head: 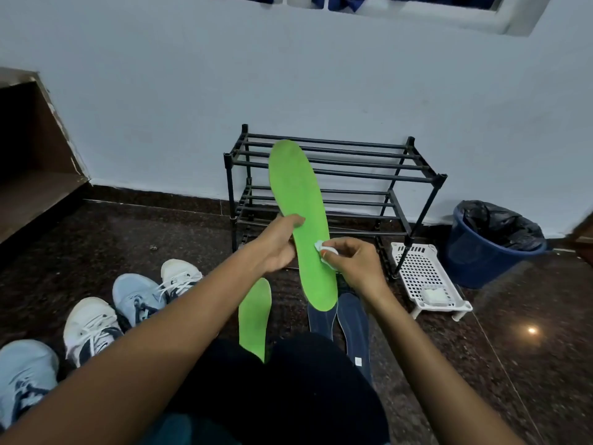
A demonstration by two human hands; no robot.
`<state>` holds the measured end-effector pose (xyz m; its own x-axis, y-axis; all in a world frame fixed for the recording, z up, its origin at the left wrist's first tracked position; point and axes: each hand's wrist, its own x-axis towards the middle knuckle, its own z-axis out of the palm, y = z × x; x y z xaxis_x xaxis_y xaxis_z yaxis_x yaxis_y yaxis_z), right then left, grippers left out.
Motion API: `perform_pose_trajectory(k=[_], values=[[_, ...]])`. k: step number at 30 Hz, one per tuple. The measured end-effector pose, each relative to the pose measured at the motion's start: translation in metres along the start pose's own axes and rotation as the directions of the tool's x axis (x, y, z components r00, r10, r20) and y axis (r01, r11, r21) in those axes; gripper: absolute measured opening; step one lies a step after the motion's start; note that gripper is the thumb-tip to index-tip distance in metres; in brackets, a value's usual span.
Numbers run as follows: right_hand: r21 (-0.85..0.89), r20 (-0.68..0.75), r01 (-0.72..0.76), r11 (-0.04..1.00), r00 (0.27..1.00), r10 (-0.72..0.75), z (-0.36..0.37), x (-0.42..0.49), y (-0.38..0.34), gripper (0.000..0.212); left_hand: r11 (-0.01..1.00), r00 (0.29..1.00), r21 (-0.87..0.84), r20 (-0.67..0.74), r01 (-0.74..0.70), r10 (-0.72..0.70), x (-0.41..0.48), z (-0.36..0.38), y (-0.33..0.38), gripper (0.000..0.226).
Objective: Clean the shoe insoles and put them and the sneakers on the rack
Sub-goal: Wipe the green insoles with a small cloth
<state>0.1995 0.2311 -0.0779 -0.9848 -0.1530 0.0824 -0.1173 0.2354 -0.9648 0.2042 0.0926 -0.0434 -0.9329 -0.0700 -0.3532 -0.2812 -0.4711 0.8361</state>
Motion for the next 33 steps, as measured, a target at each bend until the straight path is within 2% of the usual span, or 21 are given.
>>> perform_pose_trajectory(k=[1,3,4,6,8,12,15,17,21,26,31,33], values=[[-0.023,0.006,-0.015,1.000,1.000,0.015,0.001,0.004,0.007,0.009,0.989,0.997,0.136,0.039,0.055,-0.061,0.007,-0.005,-0.002,0.030],[-0.075,-0.003,-0.055,0.996,0.998,0.055,0.004,0.010,0.025,0.008,0.891,0.976,0.432,0.089,0.142,-0.199,0.018,-0.018,-0.009,0.024],[-0.108,-0.006,-0.077,0.991,0.997,0.077,0.006,0.009,0.036,0.010,0.838,0.962,0.517,0.091,0.175,-0.257,0.024,-0.024,-0.019,0.023],[-0.167,0.014,-0.101,0.981,0.994,0.105,0.013,0.006,0.069,0.012,0.768,0.939,0.598,0.073,0.230,-0.337,0.043,-0.041,-0.047,0.028],[-0.241,0.030,-0.108,0.965,0.992,0.119,0.023,-0.001,0.105,0.012,0.723,0.932,0.647,0.051,0.243,-0.358,0.059,-0.061,-0.082,0.031],[-0.364,0.031,-0.158,0.918,0.983,0.181,0.046,-0.002,0.188,0.011,0.749,0.944,0.627,0.062,0.216,-0.324,0.101,-0.103,-0.165,0.040],[-0.407,0.051,-0.187,0.894,0.973,0.226,0.059,-0.003,0.230,0.013,0.741,0.962,0.633,-0.022,0.226,-0.274,0.121,-0.127,-0.214,0.053],[-0.419,0.061,-0.220,0.881,0.961,0.269,0.067,-0.002,0.252,0.014,0.691,0.961,0.676,-0.095,0.254,-0.260,0.134,-0.141,-0.240,0.062],[-0.441,0.125,-0.251,0.862,0.933,0.336,0.082,0.001,0.287,0.015,0.678,0.955,0.674,-0.181,0.295,-0.235,0.147,-0.157,-0.270,0.054],[-0.459,0.151,-0.242,0.855,0.927,0.344,0.093,0.012,0.306,0.015,0.690,0.954,0.660,-0.242,0.297,-0.179,0.157,-0.161,-0.284,0.052],[-0.472,0.141,-0.258,0.843,0.922,0.361,0.097,0.016,0.318,0.015,0.659,0.950,0.688,-0.268,0.304,-0.159,0.166,-0.162,-0.290,0.041],[-0.491,0.138,-0.271,0.828,0.914,0.381,0.098,0.015,0.323,0.015,0.650,0.955,0.702,-0.249,0.292,-0.160,0.166,-0.160,-0.289,0.043]])
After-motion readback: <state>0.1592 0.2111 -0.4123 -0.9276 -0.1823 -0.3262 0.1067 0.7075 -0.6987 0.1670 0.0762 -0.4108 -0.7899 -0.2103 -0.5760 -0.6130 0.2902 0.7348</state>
